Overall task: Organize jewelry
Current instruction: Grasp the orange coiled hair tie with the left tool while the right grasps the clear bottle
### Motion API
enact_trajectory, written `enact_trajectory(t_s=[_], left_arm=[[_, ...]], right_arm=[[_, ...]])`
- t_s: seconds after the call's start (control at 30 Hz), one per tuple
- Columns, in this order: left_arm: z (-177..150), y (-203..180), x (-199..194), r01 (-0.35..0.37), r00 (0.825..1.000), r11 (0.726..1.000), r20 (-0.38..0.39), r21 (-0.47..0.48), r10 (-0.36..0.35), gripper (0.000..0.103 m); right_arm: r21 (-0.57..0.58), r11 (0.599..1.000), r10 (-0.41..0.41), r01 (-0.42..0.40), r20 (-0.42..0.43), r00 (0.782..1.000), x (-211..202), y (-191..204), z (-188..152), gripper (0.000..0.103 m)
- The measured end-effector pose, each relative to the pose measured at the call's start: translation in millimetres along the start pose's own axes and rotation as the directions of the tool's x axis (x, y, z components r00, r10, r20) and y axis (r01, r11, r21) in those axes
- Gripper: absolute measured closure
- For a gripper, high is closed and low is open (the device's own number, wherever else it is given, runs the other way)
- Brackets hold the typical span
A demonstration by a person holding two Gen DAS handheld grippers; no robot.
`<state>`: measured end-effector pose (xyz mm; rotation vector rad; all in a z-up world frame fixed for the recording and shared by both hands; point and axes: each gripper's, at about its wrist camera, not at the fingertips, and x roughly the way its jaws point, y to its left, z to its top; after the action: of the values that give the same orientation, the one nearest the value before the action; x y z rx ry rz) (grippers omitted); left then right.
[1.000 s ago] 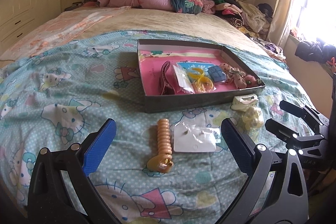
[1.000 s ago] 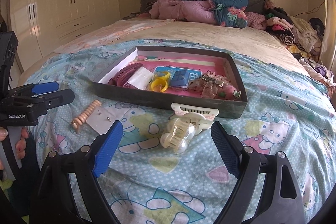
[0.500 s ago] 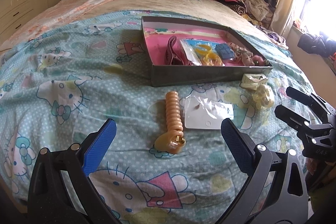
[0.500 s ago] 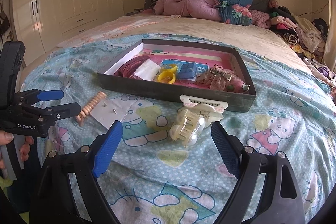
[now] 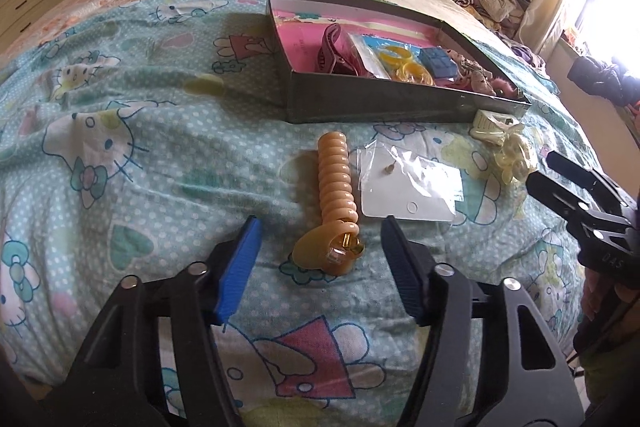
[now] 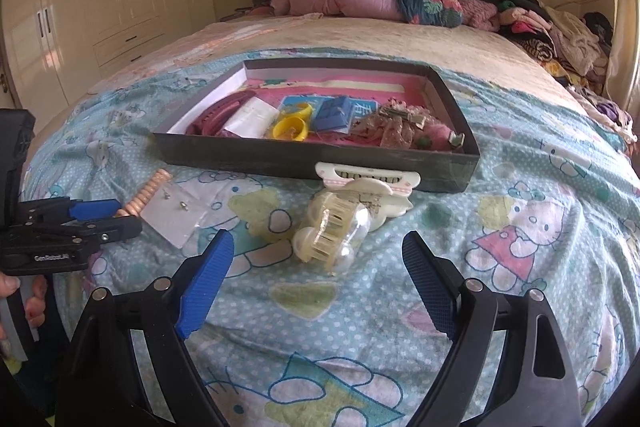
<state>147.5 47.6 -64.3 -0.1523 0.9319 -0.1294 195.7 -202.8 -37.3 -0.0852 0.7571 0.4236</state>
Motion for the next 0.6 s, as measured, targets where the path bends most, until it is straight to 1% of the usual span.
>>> enact_trajectory(t_s=[0.03,0.1,0.13,0.17,0.2,0.27,0.4,0.5,0.53,0.6], left_arm=[[1,0,0,0.004,1.0,1.0,-0.001,-0.002,-0.004,0.057],[0,1,2,0.007,1.0,1.0,-0.01,-0.006,-0.007,0.067],[0,2,2,0.008,1.0,1.0,-0.013,-0.007,-0.008,0.07],[0,2,2,0.011,1.0,1.0,-0.015,-0.009,-0.011,0.074],[0,3,2,0.016,1.0,1.0,-0.016,-0.01,-0.016,0.079],[0,3,3,0.021,1.0,1.0,-0.017,-0.011,-0.022,0.079],[0,3,3,0.028,0.999,1.0,-0.018,-0.012,-0.028,0.079],[1,3,3,0.032,0.999,0.999,-0.015,-0.012,-0.033,0.079],[1,3,2,0.036,0.999,0.999,-0.012,-0.014,-0.037,0.079],[1,4,0,0.044,0.999,0.999,-0.004,-0.019,-0.044,0.079]], right_arm=[[0.011,1.0,0.001,-0.001,-0.007,1.0,3,-2,0,0.02],[0.026,1.0,0.002,-0.001,-0.023,1.0,9,-5,0,0.02],[0.034,0.999,0.002,-0.001,-0.028,1.0,12,-6,0,0.022],[0.04,0.999,0.004,-0.003,-0.033,0.999,15,-7,0,0.027],[0.043,0.999,0.006,-0.005,-0.039,0.999,18,-7,0,0.029],[0.048,0.999,0.013,-0.011,-0.051,0.999,24,-7,1,0.036],[0.045,0.999,0.019,-0.017,-0.054,0.998,32,-2,2,0.045],[0.04,0.999,0.005,-0.002,-0.052,0.999,35,0,4,0.057],[0.042,0.999,0.008,-0.006,-0.05,0.999,35,0,5,0.064],[0.046,0.999,0.016,-0.013,-0.051,0.999,35,-2,5,0.065]])
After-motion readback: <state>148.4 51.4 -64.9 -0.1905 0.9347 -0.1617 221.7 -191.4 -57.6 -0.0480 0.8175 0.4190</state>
